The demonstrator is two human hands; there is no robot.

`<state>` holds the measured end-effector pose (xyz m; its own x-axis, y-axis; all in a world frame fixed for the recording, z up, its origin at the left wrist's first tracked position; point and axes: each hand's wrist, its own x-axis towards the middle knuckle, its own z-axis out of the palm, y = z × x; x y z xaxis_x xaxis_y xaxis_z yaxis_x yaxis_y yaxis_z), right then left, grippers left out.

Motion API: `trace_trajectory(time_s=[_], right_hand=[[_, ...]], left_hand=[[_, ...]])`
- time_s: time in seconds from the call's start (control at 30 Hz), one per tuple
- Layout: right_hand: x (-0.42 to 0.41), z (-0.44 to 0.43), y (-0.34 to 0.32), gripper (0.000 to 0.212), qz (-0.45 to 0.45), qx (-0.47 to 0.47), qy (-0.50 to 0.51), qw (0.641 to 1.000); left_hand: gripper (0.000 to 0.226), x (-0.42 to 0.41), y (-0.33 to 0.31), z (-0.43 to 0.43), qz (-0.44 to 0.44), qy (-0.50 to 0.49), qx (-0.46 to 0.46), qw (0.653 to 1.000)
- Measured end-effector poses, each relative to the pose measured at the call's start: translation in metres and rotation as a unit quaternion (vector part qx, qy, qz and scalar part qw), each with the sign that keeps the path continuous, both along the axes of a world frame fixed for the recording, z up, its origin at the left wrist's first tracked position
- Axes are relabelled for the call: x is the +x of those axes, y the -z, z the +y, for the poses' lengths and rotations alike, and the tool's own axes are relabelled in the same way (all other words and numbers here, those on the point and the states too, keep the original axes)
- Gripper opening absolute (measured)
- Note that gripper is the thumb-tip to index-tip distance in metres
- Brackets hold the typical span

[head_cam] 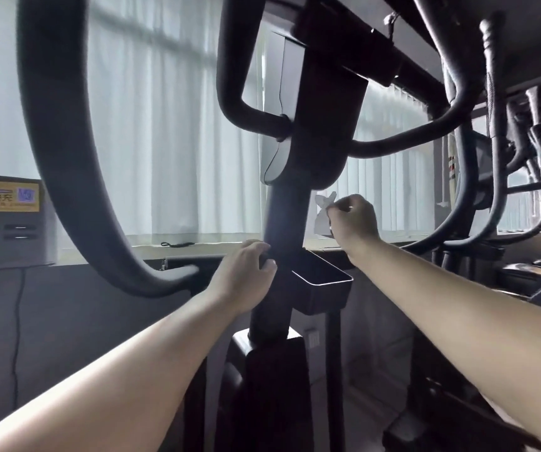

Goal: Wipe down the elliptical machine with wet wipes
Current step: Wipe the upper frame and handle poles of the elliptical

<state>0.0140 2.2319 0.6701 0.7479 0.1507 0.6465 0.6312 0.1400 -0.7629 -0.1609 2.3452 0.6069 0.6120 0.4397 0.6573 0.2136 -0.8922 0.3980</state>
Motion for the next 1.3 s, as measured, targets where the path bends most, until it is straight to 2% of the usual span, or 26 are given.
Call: trace_trajectory(time_s=[0.1,0.2,0.33,0.4,0.53,0.7,0.83,0.9,1.03,1.13,1.2,1.3], right_hand=[[-0.014,-0.034,0.025,0.002,-0.103,-0.038,0.024,0.994],[-0.015,-0.055,0.053,0.005,-0.134,-0.085,0.036,0.987],[0.014,-0.048,0.078,0.014,-0.047,-0.105,0.037,0.993],[0.023,-0.040,0.083,0.021,0.012,-0.075,-0.009,0.997],[0.023,-0.032,0.097,0.020,0.100,0.013,-0.080,0.992],[0.008,-0.039,0.130,0.020,0.109,0.080,-0.064,0.989],[-0.015,-0.032,0.151,0.021,0.106,0.109,-0.035,0.988],[-0.028,-0.021,0.159,0.020,0.090,0.119,-0.015,0.989],[-0.073,-0.004,0.167,0.011,0.005,0.162,-0.017,0.987],[-0.096,-0.005,0.175,0.010,-0.057,0.097,-0.038,0.993],[-0.092,-0.007,0.185,0.013,-0.029,0.086,-0.073,0.993],[-0.079,-0.009,0.204,0.013,0.063,0.100,-0.104,0.988]], left_hand=[[0.044,-0.005,0.014,-0.010,-0.021,0.030,0.010,0.999],[0.050,-0.005,0.029,-0.019,-0.002,0.028,0.014,1.000],[0.061,-0.001,0.047,-0.022,0.019,0.017,-0.007,1.000],[0.065,0.001,0.054,-0.024,0.032,0.021,-0.024,0.999],[0.069,0.003,0.067,-0.032,0.049,0.030,-0.028,0.998],[0.060,0.007,0.071,-0.037,0.024,0.040,-0.013,0.999],[0.070,0.011,0.075,-0.039,0.030,0.040,-0.039,0.998],[0.067,0.012,0.076,-0.041,0.022,0.047,-0.040,0.998],[0.056,0.007,0.075,-0.042,-0.022,0.054,-0.034,0.998],[0.048,0.002,0.080,-0.042,-0.058,0.086,-0.058,0.993],[0.042,-0.002,0.087,-0.042,-0.064,0.093,-0.082,0.990],[0.033,-0.007,0.103,-0.039,-0.033,0.059,-0.110,0.992]])
